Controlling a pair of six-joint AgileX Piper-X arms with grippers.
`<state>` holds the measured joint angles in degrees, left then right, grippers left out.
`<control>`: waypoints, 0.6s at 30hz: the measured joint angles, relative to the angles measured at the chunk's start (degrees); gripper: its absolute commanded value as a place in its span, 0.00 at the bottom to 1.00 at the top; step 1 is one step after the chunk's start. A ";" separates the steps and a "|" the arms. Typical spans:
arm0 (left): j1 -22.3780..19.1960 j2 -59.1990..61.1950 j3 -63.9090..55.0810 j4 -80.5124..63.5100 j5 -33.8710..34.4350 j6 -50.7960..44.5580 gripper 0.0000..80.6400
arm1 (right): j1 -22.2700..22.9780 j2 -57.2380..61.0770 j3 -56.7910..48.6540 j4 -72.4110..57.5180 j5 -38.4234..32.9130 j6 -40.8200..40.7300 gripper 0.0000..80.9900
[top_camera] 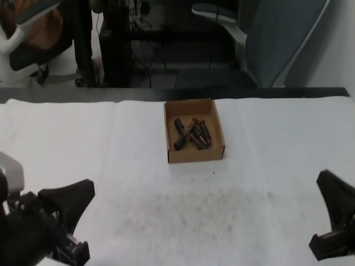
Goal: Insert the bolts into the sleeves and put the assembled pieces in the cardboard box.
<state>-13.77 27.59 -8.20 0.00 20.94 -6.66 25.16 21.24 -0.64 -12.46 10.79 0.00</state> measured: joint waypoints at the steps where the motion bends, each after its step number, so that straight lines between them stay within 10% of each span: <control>1: -0.49 -1.43 0.00 1.88 -1.12 0.10 0.02 | 0.00 -0.77 -0.22 -0.03 0.00 -0.49 0.00; 18: -1.09 -23.90 6.18 12.91 -9.74 4.35 0.02 | 0.00 -21.05 -0.42 22.93 -1.70 -2.94 0.00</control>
<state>-14.86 3.69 -2.02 12.91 11.20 -2.31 25.16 0.18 -1.05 10.47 9.09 -2.94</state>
